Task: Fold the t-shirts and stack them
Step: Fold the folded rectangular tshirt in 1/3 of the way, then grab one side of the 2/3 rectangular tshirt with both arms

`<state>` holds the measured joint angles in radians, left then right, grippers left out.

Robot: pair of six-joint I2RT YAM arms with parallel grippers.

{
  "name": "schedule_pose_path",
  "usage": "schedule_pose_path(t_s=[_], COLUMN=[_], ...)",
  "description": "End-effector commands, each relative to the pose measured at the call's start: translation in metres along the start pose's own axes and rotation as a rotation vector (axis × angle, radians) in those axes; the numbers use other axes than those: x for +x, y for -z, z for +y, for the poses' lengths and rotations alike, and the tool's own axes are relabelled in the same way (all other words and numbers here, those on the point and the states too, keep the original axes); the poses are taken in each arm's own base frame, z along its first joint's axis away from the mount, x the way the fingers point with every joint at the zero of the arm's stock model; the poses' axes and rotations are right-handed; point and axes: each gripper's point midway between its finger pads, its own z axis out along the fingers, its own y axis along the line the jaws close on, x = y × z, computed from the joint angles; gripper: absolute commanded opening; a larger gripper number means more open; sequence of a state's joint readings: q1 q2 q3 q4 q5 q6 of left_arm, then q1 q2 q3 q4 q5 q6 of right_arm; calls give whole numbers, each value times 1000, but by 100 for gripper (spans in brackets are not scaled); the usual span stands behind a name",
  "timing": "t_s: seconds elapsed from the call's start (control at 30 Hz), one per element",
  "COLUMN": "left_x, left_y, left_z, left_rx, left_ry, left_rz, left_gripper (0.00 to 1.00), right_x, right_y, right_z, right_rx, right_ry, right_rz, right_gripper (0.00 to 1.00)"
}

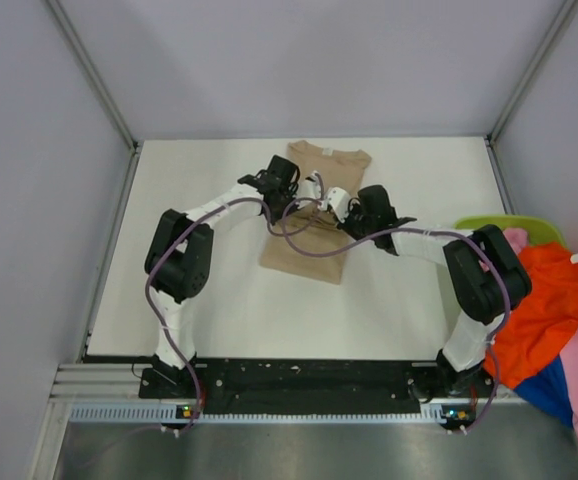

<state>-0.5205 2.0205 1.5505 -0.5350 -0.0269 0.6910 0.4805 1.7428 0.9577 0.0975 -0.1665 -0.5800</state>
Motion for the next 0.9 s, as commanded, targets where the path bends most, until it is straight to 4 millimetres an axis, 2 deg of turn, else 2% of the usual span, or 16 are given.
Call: schedule_pose_path(t_s=[0.0, 0.1, 0.13, 0.2, 0.27, 0.3, 0.33, 0.37, 0.43, 0.47, 0.53, 0.63, 0.7, 0.87], left_x=[-25, -33, -35, -41, -42, -43, -41, -47, -45, -43, -20, 11, 32, 43], left_y=[1, 1, 4, 14, 32, 45, 54, 66, 76, 85, 87, 88, 80, 58], left_z=[35, 65, 76, 99, 118, 124, 119, 111, 68, 44, -10, -66, -93, -97], left_rx=[-127, -229, -247, -275, -296, -300, -276, -238, -81, -2, 158, 283, 325, 261], left_ry=[30, 75, 94, 144, 184, 198, 197, 169, 50, -23, -188, -356, -407, -410], left_rz=[-37, -54, -61, -78, -89, -106, -117, -158, -229, -269, -299, -340, -324, -253], left_gripper=[15, 33, 36, 43, 46, 47, 47, 47, 47, 47, 47, 47, 50, 51], right_x=[-11, -3, -4, -14, -33, -41, -52, -55, -57, -50, -37, -25, -17, 3], right_y=[-8, -7, -5, 6, 21, 29, 40, 49, 68, 74, 80, 79, 74, 53], right_z=[-39, -68, -76, -87, -79, -64, -47, -27, 17, 43, 82, 124, 134, 127], right_rx=[137, 223, 239, 261, 207, 141, 74, 7, -113, -187, -268, -385, -425, -389], right_ry=[-20, -111, -136, -153, -138, -128, -108, -77, 33, 105, 237, 361, 379, 441], right_rz=[-30, -42, -50, -75, -131, -174, -232, -265, -319, -321, -297, -258, -210, -53], right_gripper=[11, 38, 44, 47, 47, 48, 53, 57, 58, 60, 62, 62, 61, 57])
